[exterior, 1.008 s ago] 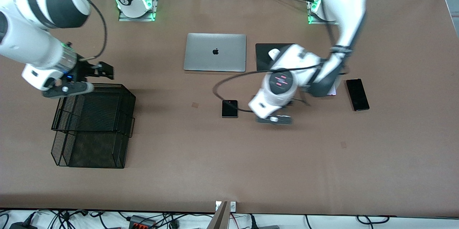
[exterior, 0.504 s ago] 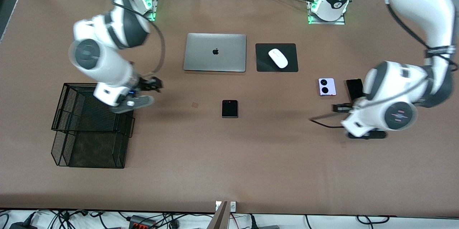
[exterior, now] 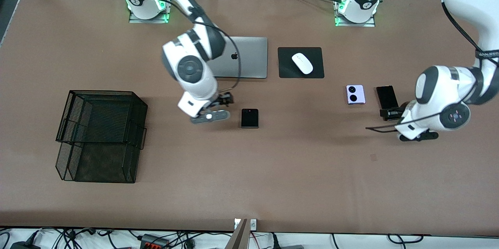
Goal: Place phones with both arms
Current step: 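Reach the right gripper to the flip phone while the left gripper reaches the slab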
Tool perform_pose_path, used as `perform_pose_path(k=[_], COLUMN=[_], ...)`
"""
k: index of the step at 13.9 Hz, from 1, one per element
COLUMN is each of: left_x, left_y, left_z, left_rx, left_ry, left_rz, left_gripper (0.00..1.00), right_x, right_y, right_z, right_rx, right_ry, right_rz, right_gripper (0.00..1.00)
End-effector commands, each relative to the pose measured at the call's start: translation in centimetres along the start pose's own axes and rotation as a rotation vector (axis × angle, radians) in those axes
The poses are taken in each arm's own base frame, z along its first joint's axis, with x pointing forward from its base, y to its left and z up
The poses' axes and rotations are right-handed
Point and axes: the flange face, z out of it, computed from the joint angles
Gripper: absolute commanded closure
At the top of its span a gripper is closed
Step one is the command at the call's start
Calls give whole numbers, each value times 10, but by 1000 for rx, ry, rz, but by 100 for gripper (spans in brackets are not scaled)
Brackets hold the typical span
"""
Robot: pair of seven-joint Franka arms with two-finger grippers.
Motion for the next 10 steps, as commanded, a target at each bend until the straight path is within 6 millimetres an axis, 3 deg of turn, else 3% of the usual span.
perform_pose_path(k=[1,3,7,10], left_x=[-34,-33,-38,-38], left_y=[-19,-24,-29,-30], left_z=[22,28,68,81], left_rx=[2,-6,-30,-37], left_ry=[88,90,38,16], left_rz=[28,22,14,12], left_gripper=[0,0,0,0], right_x=[-1,-7,-10,-9], right_y=[-29,-50,-61,-85], right_z=[34,52,87,100], right_rx=[16,36,60,77], right_ry=[40,74,104,123], right_rz=[57,79,141,184], right_gripper=[0,0,0,0])
